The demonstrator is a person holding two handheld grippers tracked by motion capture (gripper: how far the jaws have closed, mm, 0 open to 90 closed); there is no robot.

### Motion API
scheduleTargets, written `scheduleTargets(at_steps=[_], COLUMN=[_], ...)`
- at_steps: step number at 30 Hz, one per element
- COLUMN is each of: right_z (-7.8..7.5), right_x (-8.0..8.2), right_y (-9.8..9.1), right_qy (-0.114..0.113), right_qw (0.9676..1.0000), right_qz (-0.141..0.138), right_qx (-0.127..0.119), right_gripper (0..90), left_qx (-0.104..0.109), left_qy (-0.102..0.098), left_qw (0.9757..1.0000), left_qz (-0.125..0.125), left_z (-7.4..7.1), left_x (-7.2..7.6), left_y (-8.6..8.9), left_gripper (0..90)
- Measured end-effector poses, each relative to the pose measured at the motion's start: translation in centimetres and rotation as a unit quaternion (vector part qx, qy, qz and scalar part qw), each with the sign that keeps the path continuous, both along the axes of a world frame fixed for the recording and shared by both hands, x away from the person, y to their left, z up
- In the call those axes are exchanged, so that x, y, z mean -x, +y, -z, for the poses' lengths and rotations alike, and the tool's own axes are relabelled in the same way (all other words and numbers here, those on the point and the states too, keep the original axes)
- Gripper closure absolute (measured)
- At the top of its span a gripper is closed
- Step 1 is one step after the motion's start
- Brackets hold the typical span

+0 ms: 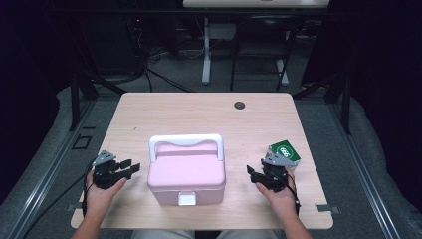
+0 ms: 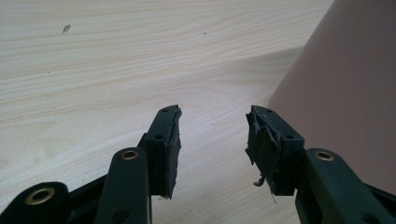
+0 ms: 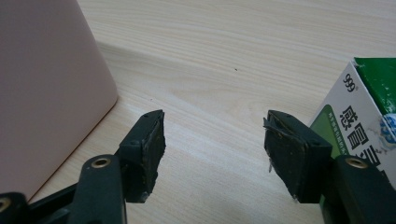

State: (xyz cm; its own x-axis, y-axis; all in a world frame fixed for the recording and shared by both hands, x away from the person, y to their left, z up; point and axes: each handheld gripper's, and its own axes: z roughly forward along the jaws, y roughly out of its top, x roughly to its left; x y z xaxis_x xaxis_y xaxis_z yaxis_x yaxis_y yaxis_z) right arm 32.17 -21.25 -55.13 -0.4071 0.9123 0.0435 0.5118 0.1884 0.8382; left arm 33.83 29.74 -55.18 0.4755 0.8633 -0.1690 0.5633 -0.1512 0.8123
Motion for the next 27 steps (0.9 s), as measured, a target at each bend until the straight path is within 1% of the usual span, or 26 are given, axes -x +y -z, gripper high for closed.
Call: scheduleTargets(at_steps=[2, 6, 10, 11, 14, 16, 17, 20, 27], right_z=[0.0, -0.03, 0.0, 0.06, 0.08, 0.06, 0.1, 0.16, 0.12], right_x=[-0.04, 0.02, 0.08, 0.04, 0.04, 0.03, 0.05, 0.05, 0.11], right_y=[0.01, 0.1, 0.25, 0.34, 0.39, 0.45, 0.56, 0.7, 0.87], right_qy=[0.0, -0.002, -0.003, -0.001, 0.0, 0.004, 0.01, 0.015, 0.012], right_qw=[1.0, 1.0, 0.9999, 0.9999, 0.9998, 0.9997, 0.9996, 0.9993, 0.9991], right_qz=[0.0, -0.004, -0.011, -0.015, -0.017, -0.025, -0.027, -0.033, -0.039], right_qx=[0.0, 0.003, 0.005, 0.006, 0.006, 0.005, 0.002, 0.003, 0.006], right_gripper=[37.7, 37.7, 37.7, 37.7, 38.0, 39.7, 40.5, 41.8, 43.5], left_qx=[-0.001, 0.002, 0.002, -0.001, -0.003, -0.003, -0.003, 0.0, -0.001], left_qy=[0.002, 0.0, 0.002, 0.004, 0.005, 0.004, 0.005, 0.001, 0.0], left_qw=[1.0, 1.0, 1.0, 1.0, 1.0, 1.0, 1.0, 1.0, 1.0], left_qz=[0.001, -0.001, -0.003, -0.005, -0.004, -0.005, -0.004, -0.004, -0.001], left_z=[-0.02, -0.1, -0.12, -0.08, -0.1, -0.18, -0.27, -0.42, -0.44], left_x=[0.04, 0.07, 0.09, 0.12, 0.18, 0.29, 0.37, 0.53, 0.59], left_y=[0.02, 0.07, 0.08, 0.06, 0.04, 0.03, 0.03, -0.03, -0.22], left_gripper=[53.6, 53.4, 52.7, 51.4, 51.2, 51.0, 51.0, 50.9, 50.7])
